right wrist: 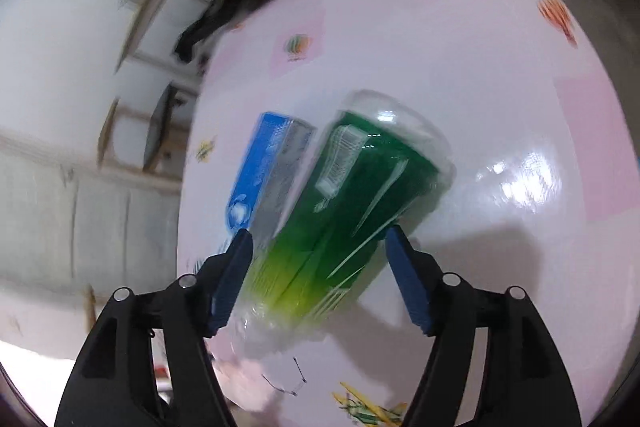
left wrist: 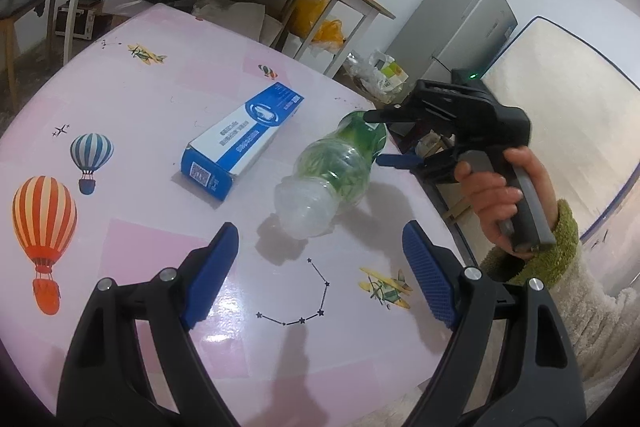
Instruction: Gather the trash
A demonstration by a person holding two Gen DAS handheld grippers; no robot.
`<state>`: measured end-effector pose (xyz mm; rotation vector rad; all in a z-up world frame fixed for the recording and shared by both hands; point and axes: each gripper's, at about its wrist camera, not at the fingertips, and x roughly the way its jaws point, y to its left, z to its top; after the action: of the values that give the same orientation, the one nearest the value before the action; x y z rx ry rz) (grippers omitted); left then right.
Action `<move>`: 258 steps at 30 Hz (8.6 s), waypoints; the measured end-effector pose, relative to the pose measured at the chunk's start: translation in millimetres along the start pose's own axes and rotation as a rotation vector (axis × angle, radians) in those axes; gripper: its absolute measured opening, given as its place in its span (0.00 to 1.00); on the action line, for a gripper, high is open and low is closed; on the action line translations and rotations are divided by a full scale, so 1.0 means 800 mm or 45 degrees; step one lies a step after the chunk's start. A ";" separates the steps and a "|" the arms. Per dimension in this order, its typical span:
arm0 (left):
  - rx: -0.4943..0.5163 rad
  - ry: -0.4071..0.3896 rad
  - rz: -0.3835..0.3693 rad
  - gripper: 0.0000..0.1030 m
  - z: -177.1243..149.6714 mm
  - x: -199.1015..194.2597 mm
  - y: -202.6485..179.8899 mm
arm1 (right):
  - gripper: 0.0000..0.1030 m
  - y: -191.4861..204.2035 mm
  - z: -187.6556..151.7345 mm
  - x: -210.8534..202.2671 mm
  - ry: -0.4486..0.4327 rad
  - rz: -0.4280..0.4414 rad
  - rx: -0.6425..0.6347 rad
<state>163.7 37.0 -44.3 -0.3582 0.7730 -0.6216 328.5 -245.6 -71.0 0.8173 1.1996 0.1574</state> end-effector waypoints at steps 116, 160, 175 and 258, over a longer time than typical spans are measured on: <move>0.204 0.430 0.528 0.46 0.016 0.079 -0.002 | 0.70 -0.051 -0.134 -0.034 0.075 -0.015 -0.171; 0.774 1.008 -0.095 0.46 -0.058 0.427 -0.474 | 0.60 -0.519 -0.278 -0.306 -0.599 0.276 0.896; 0.727 0.723 -0.065 0.71 -0.025 0.406 -0.451 | 0.60 -0.569 -0.260 -0.283 -0.553 0.200 0.957; 0.365 0.214 0.831 0.91 -0.098 0.002 -0.222 | 0.94 -0.096 -0.363 -0.249 -0.787 -1.079 -0.305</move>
<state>37.8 -105.9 -5.9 0.2144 0.8880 -0.1388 -25.0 -264.7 -2.8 0.0744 0.8229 -0.5985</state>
